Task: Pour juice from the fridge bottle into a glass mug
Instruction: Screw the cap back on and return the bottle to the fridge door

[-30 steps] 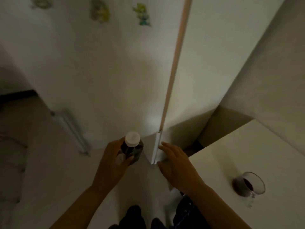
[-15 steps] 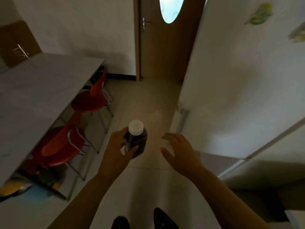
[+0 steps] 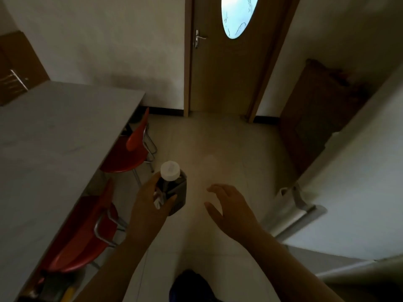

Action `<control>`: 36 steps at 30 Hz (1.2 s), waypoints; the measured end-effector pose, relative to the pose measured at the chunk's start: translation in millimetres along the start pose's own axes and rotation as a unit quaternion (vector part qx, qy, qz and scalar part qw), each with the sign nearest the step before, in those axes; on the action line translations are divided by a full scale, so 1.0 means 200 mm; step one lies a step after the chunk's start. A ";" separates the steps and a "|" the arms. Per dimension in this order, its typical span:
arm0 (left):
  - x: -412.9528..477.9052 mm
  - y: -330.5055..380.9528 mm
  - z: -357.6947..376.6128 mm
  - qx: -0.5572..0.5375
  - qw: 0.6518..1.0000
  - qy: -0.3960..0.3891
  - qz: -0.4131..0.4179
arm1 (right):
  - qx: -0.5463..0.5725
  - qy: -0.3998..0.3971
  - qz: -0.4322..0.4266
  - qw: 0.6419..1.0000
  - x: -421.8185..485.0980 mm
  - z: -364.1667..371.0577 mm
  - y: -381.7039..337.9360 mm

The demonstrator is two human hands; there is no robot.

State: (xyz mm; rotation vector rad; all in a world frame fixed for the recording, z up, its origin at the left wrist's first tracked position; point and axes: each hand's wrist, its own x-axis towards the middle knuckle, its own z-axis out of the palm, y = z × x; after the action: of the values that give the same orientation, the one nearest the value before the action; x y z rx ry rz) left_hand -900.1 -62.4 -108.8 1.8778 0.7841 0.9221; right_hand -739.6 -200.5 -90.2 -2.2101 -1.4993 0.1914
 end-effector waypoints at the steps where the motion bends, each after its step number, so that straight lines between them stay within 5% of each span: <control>1: 0.11 -0.02 0.01 -0.002 1.000 0.002 0.011 | 0.002 0.008 0.008 1.000 0.09 0.02 0.02; 16: 1.54 -0.16 0.49 -0.033 0.966 -0.211 0.144 | -0.037 0.124 0.232 0.964 1.02 -0.07 0.38; 25: 2.14 -0.05 1.03 -0.120 0.850 -0.446 0.252 | -0.088 0.242 0.458 0.851 1.23 -0.26 0.50; 36: 2.07 0.26 1.85 -0.190 0.700 -0.629 0.279 | -0.086 0.344 0.628 0.692 1.05 -0.45 0.78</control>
State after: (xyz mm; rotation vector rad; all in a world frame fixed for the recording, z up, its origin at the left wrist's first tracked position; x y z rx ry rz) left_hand -364.4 89.9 -69.5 1.8198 -0.7973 -0.0777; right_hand -491.9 -82.9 -51.1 -2.5867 0.5512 -0.3589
